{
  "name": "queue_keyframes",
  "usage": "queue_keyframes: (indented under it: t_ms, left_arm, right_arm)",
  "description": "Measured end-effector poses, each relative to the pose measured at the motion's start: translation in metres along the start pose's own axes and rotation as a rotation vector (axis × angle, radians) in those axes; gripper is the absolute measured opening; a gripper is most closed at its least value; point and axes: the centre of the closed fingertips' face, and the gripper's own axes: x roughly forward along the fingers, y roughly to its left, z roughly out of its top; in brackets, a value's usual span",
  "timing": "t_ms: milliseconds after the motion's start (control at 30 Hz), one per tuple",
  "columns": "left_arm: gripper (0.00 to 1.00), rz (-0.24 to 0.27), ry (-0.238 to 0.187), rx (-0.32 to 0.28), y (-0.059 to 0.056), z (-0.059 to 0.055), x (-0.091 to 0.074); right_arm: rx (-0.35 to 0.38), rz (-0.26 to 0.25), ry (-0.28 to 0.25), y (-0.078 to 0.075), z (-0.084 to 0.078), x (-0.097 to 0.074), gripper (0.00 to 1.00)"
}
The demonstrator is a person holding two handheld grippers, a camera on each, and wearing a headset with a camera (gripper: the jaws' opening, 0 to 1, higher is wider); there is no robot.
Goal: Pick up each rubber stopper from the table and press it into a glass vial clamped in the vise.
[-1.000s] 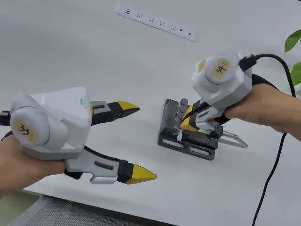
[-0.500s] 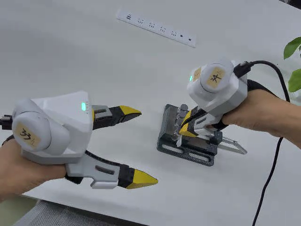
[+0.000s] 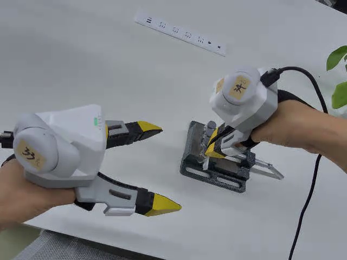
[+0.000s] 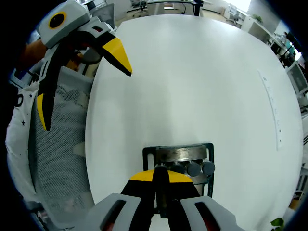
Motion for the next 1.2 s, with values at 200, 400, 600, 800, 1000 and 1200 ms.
queue_keyframes:
  t_ms: [200,400,600,800,1000,1200]
  left_arm:
    - [0.78,0.000,-0.003,0.000,0.000,0.001,-0.001]
    - [0.77,0.003,-0.008,0.000,0.000,0.003,-0.001]
    - [0.77,0.003,-0.009,0.005,0.000,0.004,0.000]
    - [0.77,0.000,-0.011,0.010,-0.003,0.007,0.001]
    - [0.77,0.000,-0.003,0.019,-0.005,0.009,-0.001]
    - [0.77,0.018,0.001,0.029,-0.003,0.012,-0.006]
  right_arm:
    - [-0.014,0.000,0.026,-0.001,0.000,0.002,0.03]
    - [-0.033,-0.006,0.028,-0.002,0.001,0.003,0.03]
    - [-0.054,-0.033,0.049,-0.001,0.000,0.004,0.03]
    - [-0.072,-0.060,0.053,-0.002,0.000,0.004,0.03]
    - [-0.047,-0.056,0.034,-0.002,0.000,0.001,0.04]
    - [-0.028,-0.071,0.005,0.000,0.000,0.001,0.04]
